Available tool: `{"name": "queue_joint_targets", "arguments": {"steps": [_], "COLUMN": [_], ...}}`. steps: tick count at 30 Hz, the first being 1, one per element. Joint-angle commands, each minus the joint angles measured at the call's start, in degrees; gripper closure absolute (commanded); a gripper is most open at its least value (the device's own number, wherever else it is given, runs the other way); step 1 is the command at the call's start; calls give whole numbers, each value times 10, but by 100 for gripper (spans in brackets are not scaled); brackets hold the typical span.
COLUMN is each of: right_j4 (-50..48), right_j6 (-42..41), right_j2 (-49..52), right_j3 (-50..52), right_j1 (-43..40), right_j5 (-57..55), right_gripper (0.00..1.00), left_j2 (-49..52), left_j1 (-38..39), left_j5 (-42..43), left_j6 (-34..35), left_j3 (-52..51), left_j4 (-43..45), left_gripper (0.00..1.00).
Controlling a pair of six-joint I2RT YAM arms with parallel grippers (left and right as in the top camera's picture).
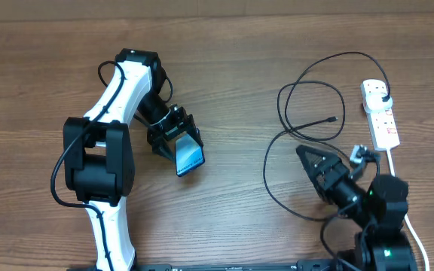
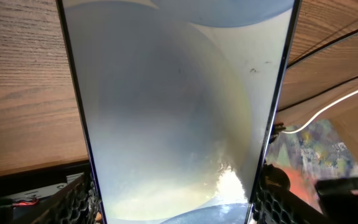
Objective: Plug charger to phone and switch on socket
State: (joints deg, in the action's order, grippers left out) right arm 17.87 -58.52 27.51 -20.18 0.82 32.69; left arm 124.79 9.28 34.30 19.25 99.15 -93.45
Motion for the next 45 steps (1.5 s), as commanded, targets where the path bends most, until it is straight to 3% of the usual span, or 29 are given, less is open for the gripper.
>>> {"name": "queue_joint_targets", "arguments": {"steps": [1, 9, 13, 15, 19, 20, 24, 30, 35, 40, 45], "right_j4": [-36, -130, -151, -137, -105, -104, -107, -134, -135, -111, -61], "right_j6": [-54, -63, -40, -40, -40, -40, -24, 125, 158, 158, 157], "right_j2": [47, 157, 201, 217, 246, 251, 256, 255, 256, 258, 275], "right_j3": [-16, -15, -15, -15, -15, -15, -16, -16, -16, -15, -15], "right_j1": [4, 89, 165, 189, 208, 207, 193, 166, 132, 113, 113], "right_j5": [57, 40, -39, -88, -155, -158, -182, -204, -297, -436, -444], "right_gripper": [0, 0, 0, 0, 0, 0, 1, 0, 0, 0, 0], "left_j2": [1, 1, 1, 1, 1, 1, 0, -34, -140, -272, -389], "left_j1": [1, 1, 1, 1, 1, 1, 1, 1, 3, 13, 33], "left_j5": [31, 33, 18, -23, -87, -91, -92, -92, -102, -170, -261], "left_j6": [-13, -12, -13, -12, -10, -11, -21, -46, -64, -64, -39], "left_j3": [15, 15, 15, 15, 15, 15, 18, 50, 66, 66, 66], "left_j4": [-1, 18, 33, 51, 67, 68, 69, 68, 81, 89, 86], "left_gripper": [53, 52, 49, 41, 16, 15, 15, 19, 19, 19, 20]}}
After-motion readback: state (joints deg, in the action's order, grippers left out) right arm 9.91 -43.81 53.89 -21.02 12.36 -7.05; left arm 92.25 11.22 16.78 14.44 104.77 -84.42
